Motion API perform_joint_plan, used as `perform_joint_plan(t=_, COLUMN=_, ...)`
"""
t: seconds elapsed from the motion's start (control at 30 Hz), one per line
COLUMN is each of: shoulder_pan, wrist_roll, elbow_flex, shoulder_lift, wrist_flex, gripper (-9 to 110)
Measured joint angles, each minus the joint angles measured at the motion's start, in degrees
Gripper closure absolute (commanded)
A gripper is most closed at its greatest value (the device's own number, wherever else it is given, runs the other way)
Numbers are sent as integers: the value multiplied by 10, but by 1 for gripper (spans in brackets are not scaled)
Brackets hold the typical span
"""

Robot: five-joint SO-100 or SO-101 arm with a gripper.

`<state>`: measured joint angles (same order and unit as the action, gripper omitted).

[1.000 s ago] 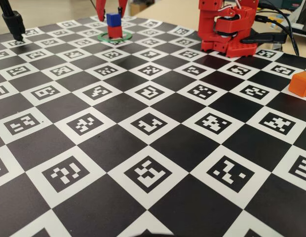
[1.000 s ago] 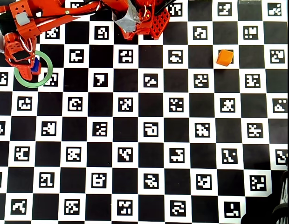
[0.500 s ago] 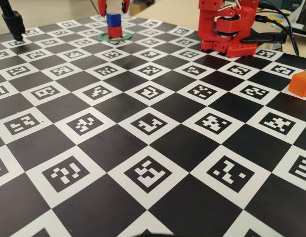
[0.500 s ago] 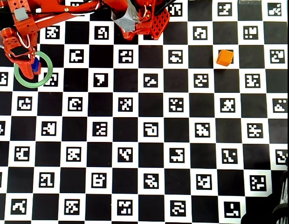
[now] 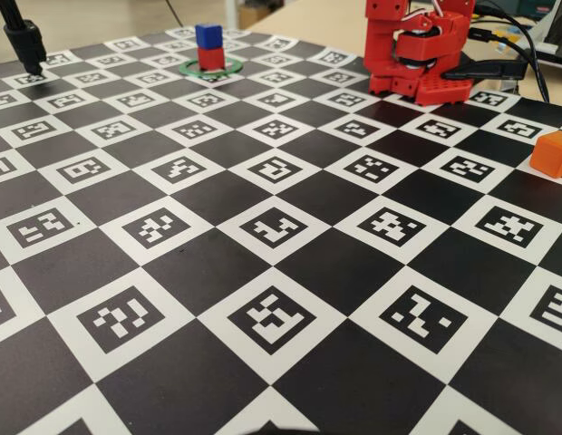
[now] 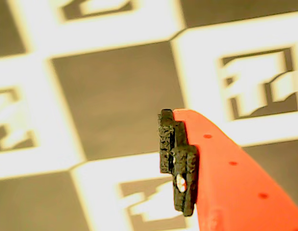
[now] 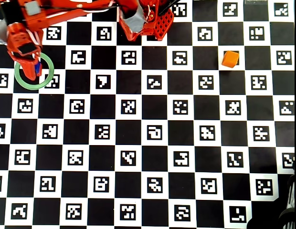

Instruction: Grab the red cube then put it in the green circle then put the blue cube on top and finally the orange cube on top

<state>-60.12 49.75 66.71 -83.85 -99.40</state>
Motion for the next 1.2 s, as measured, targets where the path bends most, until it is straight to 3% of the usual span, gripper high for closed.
perform_joint_plan(t=0.8, shoulder_pan=547, wrist_roll=-603, elbow_flex=285, shoulder_lift=-245, wrist_flex=0, gripper=64)
perform_joint_plan(t=1.2, shoulder_pan=828, wrist_roll=-782, elbow_flex=422, shoulder_lift=-281, wrist_flex=76, gripper=65)
